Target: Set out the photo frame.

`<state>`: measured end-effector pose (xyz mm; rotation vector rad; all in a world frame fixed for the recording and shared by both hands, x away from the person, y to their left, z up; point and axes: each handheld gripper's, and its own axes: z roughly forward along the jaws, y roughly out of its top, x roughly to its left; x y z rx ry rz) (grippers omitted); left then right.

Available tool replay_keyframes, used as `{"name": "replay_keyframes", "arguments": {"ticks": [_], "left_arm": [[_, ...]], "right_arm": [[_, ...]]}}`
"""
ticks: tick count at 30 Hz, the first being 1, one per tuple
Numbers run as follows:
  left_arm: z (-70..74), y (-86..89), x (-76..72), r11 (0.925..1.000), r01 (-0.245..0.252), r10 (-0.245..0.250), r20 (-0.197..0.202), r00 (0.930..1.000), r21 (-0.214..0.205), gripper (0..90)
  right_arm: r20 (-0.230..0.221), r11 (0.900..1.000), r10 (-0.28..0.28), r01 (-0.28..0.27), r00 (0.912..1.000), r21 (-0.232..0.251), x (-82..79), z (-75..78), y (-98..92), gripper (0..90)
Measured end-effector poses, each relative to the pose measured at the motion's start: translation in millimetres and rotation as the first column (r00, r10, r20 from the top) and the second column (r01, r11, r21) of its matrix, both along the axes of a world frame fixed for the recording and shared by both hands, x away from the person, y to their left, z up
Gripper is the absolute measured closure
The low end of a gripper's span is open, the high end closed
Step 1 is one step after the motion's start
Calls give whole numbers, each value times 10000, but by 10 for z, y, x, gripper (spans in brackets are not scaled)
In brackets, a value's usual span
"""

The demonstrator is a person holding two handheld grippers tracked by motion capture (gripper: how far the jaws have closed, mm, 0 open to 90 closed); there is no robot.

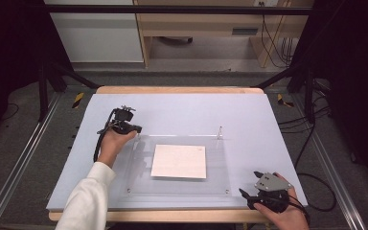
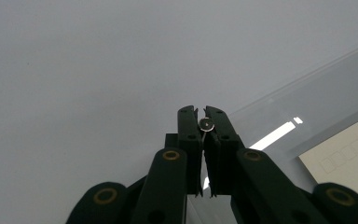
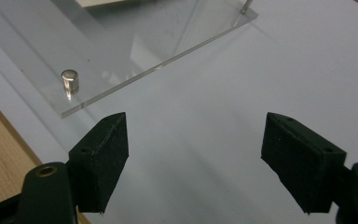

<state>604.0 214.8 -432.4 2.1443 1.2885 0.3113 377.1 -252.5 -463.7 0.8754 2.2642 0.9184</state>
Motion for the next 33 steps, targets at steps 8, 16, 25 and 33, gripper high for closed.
{"name": "replay_keyframes", "arguments": {"ticks": [8,16,25,33], "left_arm": [[2,-3,10,10000,0,0,-116,9999,-21,849],[-2,1,10,10000,28,-29,-132,9999,-22,848],[-3,4,29,10000,70,-71,-232,9997,-42,847],[-9,13,38,9999,93,-96,-235,9997,-116,847]], "right_arm": [[-147,9973,661,-665,9977,-312,-44,-43,129,231],[-272,9945,911,-923,9955,-500,-52,-68,182,245],[-410,9903,1217,-1241,9917,-620,-55,-92,250,247],[112,9848,1594,-1582,9872,-724,-31,-62,354,255]]}}
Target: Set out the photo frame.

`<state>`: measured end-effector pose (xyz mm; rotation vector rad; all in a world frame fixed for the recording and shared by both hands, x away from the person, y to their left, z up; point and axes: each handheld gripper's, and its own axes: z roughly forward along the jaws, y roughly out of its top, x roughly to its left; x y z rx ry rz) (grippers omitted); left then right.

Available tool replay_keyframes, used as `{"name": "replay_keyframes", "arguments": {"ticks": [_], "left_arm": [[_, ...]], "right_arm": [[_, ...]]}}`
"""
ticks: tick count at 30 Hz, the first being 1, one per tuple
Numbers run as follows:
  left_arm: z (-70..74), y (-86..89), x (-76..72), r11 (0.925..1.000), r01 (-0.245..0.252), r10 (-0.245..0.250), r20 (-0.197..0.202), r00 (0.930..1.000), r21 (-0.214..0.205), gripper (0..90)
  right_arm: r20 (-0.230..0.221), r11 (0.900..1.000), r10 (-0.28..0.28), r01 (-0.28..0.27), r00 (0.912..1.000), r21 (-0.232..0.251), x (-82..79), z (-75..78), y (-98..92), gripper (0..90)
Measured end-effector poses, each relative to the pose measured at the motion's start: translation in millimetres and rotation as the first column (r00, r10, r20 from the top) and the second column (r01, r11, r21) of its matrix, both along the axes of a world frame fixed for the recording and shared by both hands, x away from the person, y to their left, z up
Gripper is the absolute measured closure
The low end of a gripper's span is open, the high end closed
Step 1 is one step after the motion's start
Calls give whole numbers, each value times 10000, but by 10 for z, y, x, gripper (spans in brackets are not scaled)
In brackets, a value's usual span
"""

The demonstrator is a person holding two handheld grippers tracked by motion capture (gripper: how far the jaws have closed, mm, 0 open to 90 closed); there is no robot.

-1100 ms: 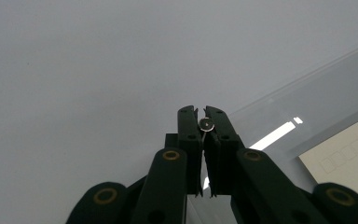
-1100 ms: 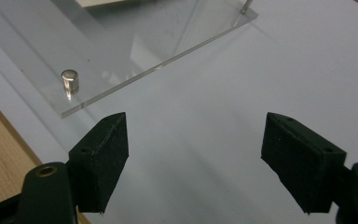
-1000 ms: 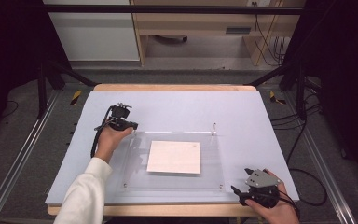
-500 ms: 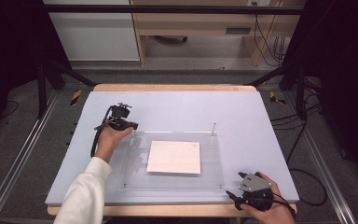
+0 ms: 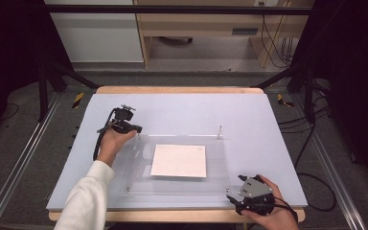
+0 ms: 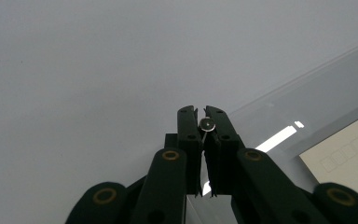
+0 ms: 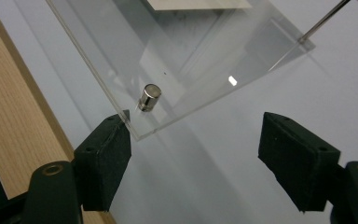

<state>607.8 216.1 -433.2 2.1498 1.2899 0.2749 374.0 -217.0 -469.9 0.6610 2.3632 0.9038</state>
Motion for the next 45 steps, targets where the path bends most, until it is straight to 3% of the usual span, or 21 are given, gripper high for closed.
{"name": "replay_keyframes", "arguments": {"ticks": [4,11,17,29,39,45], "left_arm": [[0,8,4,10000,63,-63,-17,10000,4,847],[-10,11,16,9999,45,-44,46,10000,-95,847],[-13,11,17,9999,120,-119,100,9999,-73,848],[-24,17,3,9998,186,-183,253,9995,-118,846],[-33,27,-9,9996,244,-239,362,9991,-147,843],[-39,29,-33,9995,260,-253,471,9986,-155,841]], "right_arm": [[415,9999,141,-138,9990,-73,-16,13,27,259],[746,9998,154,-166,9971,144,-31,64,41,271],[1028,9992,397,-404,9939,49,-10,85,102,281],[1038,9956,924,-934,9903,48,-12,99,158,430],[1075,9927,1207,-1202,9868,-117,-22,100,216,464],[997,9900,1355,-1307,9858,-533,-41,78,265,485]]}}
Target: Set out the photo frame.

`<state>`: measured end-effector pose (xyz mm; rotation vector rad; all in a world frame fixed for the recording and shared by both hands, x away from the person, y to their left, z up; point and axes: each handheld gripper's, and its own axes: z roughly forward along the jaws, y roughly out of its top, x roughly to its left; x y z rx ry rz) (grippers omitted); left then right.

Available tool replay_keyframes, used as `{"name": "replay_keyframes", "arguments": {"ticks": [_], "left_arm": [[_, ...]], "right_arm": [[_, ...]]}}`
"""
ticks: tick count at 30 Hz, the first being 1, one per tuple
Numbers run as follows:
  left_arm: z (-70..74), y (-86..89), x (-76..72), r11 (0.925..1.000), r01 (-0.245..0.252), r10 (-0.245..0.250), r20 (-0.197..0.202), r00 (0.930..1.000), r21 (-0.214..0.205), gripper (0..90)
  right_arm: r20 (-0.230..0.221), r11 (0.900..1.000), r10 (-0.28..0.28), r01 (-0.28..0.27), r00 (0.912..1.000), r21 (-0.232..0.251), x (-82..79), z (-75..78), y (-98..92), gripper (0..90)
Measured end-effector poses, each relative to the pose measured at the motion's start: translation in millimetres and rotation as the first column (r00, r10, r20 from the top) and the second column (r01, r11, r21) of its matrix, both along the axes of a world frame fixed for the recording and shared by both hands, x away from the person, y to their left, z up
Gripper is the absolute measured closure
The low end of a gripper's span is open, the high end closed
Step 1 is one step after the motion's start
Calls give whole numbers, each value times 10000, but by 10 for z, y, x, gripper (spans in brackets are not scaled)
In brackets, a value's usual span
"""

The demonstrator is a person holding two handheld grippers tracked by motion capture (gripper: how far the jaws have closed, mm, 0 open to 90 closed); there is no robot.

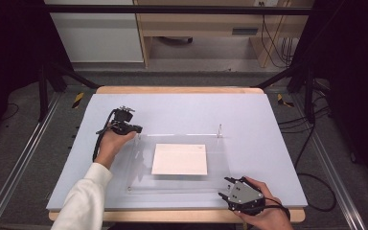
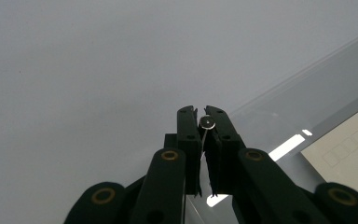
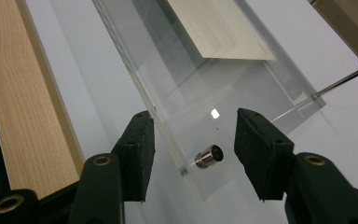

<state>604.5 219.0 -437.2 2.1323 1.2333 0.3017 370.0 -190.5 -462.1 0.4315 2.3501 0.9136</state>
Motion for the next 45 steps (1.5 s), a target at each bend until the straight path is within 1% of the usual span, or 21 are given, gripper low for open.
{"name": "replay_keyframes", "arguments": {"ticks": [5,9,10,11,12,13,14,16,18,22,27,29,31,33,37,38,39,40,42,44,45], "left_arm": [[-7,2,9,10000,-77,78,57,10000,-58,840],[-21,5,-5,9999,-153,152,208,9997,45,795],[-21,6,-19,9998,-172,171,373,9992,35,774],[-12,16,-32,9999,-148,147,553,9984,16,686],[-2,19,-50,9997,-231,234,750,9969,-56,686],[16,24,-73,9996,-263,271,936,9952,-94,646],[42,29,-101,9996,-252,267,1139,9931,-151,646],[108,43,-167,9995,-219,253,1520,9881,-239,596],[183,65,-261,9996,-95,148,1920,9813,-284,561],[287,108,-460,9994,152,-76,2380,9712,-301,521],[369,158,-777,9969,765,-687,2784,9580,-175,502],[404,161,-904,9939,1099,-1077,2941,9497,94,485],[445,158,-1032,9907,1353,-1337,3166,9391,170,465],[489,159,-1154,9875,1570,-1533,3329,9304,161,444],[534,138,-1376,9759,2096,-2170,3610,9070,602,420],[541,129,-1433,9706,2284,-2404,3579,9023,762,413],[541,110,-1486,9677,2375,-2517,3610,8979,841,408],[551,86,-1556,9623,2491,-2718,3706,8881,1089,401],[558,45,-1648,9538,2733,-3004,3837,8732,1250,389],[562,-10,-1742,9429,3005,-3329,3875,8597,1434,368],[562,-38,-1787,9359,3162,-3523,3899,8508,1555,361]], "right_arm": [[184,9998,-38,34,9998,208,-11,42,-8,505],[294,9995,-44,35,9996,305,-19,65,-10,520],[329,9995,-26,15,9995,316,-20,73,-11,523],[366,9992,-71,57,9993,386,-23,86,-13,527],[366,9992,-71,57,9993,386,-23,86,-13,527],[380,9991,-101,85,9992,419,-24,98,-11,529],[380,9991,-101,85,9992,419,-24,98,-11,529],[393,9991,-81,65,9992,423,-22,110,-12,534],[342,9988,-99,82,9994,477,-27,124,-9,539],[343,9990,-100,85,9994,442,-26,151,-5,545],[351,9986,-139,121,9993,515,-16,194,-5,550],[305,9985,-159,143,9994,519,-11,211,-4,551],[278,9987,-150,136,9995,498,-6,226,-4,552],[242,9987,-175,163,9996,484,-2,237,-1,552],[177,9988,-182,174,9997,459,4,250,2,552],[162,9989,-192,185,9997,430,4,255,2,552],[155,9989,-174,167,9997,430,8,258,4,553],[148,9990,-179,172,9997,418,9,262,5,553],[131,9989,-189,184,9997,435,11,269,4,553],[145,9990,-192,186,9997,415,12,278,3,555],[126,9989,-212,206,9997,429,11,282,6,555]]}}
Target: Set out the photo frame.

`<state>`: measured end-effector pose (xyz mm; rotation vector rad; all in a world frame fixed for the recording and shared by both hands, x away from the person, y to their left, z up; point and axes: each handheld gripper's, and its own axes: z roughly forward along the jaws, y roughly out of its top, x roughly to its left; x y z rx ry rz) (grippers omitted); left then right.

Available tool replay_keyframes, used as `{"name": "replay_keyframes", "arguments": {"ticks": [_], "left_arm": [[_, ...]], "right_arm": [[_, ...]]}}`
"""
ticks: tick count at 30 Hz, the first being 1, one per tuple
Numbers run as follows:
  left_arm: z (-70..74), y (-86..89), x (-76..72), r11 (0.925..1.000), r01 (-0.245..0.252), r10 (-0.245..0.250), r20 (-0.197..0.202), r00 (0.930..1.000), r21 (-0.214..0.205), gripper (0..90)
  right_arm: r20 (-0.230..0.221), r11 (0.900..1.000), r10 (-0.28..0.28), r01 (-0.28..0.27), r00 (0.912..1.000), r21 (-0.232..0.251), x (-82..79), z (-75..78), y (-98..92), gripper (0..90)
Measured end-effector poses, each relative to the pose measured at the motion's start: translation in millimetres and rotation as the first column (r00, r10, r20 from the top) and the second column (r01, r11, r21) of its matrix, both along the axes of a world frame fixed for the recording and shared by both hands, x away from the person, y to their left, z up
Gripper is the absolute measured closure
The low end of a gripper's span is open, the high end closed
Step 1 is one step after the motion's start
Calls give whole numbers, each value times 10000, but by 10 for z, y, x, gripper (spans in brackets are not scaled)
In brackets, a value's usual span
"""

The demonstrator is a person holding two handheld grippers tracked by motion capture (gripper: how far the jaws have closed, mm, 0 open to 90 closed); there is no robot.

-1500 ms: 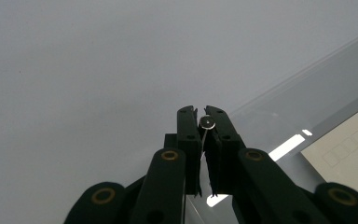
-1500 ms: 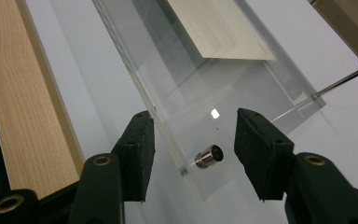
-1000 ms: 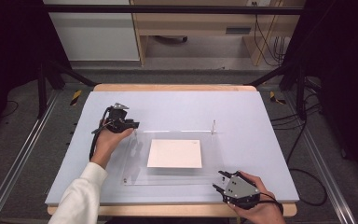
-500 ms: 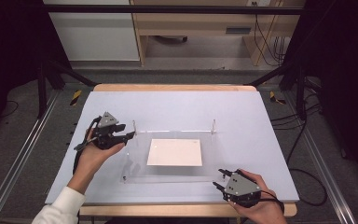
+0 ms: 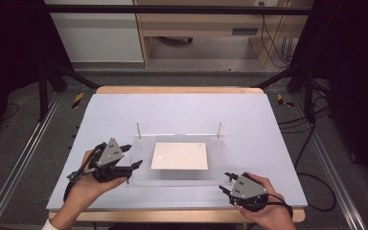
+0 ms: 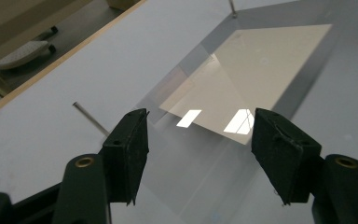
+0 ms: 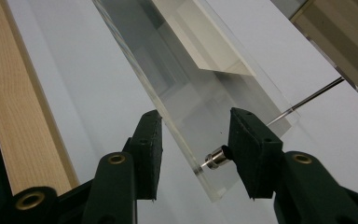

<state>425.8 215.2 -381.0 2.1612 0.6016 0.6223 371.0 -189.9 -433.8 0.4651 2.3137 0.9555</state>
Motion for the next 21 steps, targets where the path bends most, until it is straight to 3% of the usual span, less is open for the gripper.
{"name": "replay_keyframes", "arguments": {"ticks": [6,9,11,13,15,18,21], "left_arm": [[-15,-133,-225,9939,1008,-1020,259,9945,440,318],[-64,-193,-322,9856,1446,-1473,247,9888,876,300],[-113,-237,-370,9761,1674,-1735,331,9843,1387,299],[-154,-272,-402,9665,1780,-1897,469,9807,1850,299],[-185,-294,-418,9607,1865,-2003,483,9785,2058,303],[-213,-310,-409,9545,1906,-2081,545,9766,2294,322],[-232,-313,-390,9529,1920,-2106,567,9759,2346,352]], "right_arm": [[-36,10000,-93,93,10000,20,7,41,5,560],[-85,9999,-104,105,9999,55,21,73,4,560],[-152,9998,-162,164,9998,90,30,97,6,560],[-212,9997,-195,198,9996,128,41,125,7,560],[-288,9996,-225,230,9993,158,54,156,5,560],[-395,9995,-274,280,9988,167,76,199,5,560],[-532,9993,-300,312,9981,226,100,242,3,560]]}}
